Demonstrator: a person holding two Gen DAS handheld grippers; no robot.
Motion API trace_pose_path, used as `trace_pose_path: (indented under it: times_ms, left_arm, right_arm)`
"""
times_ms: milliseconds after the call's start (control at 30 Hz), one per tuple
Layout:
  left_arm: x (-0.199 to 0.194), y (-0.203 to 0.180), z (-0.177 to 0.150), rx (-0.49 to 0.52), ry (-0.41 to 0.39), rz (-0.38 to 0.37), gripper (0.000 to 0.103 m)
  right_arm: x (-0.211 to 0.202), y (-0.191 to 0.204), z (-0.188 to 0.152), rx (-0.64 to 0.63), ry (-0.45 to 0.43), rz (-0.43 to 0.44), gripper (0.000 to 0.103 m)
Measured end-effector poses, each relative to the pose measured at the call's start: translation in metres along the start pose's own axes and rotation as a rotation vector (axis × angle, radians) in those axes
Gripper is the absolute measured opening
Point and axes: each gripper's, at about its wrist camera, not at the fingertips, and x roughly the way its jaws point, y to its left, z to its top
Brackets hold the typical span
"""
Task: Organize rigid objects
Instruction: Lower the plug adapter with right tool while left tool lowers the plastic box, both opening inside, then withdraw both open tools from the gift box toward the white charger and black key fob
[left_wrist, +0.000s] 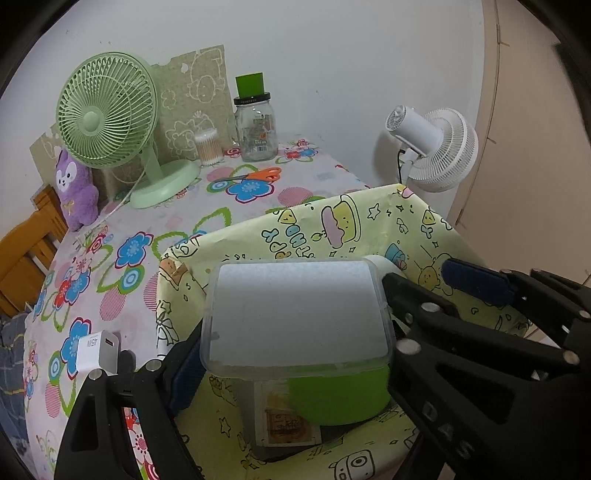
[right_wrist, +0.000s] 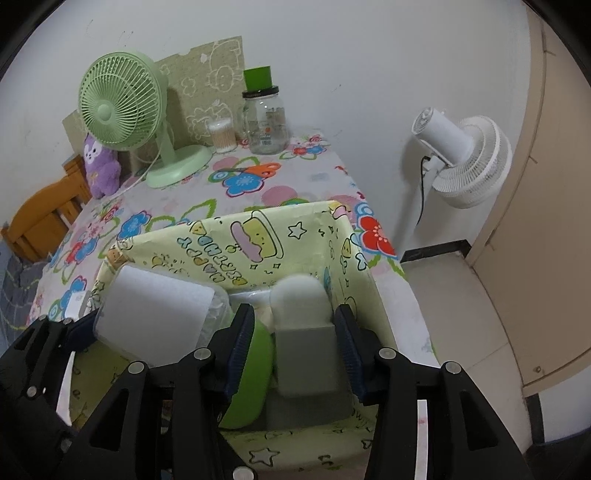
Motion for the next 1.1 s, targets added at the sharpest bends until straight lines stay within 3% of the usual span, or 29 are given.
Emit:
trace_pose_path:
  times_ms: [200,400,567,900,1100]
  left_arm:
    - [0.006,-0.004,0.003,-0.026,0.045,-0.055,0.089]
    - [0.008,-0.006,0.005,-0.036,0.052,-0.057,0.090]
    - [0.007,-0.007,0.004,-0.030,0.061,-0.069,0.099]
    - [-0.018,-0.005,-0.003,0.015,0.023,-0.085,0.101]
    - [-0.033,0.001,-0.005,0.011,-0.001,-0.079,0.102]
  right_arm:
    - [-0.014,-0.007,-0.004,0.021,-0.011,0.037,0.051]
    - [-0.025,-0.012,-0.006,0.034,-0.035,0.030,0.054]
    - [-0.025,-0.013,-0.006,0.038,-0.034,0.034,0.055]
    - [-0.031,-0.002,-0.011,0.040,-0.038,0.051,0.078]
    - [-0.040,0.008,-0.012,0.040,-0.053,0.048,0.082]
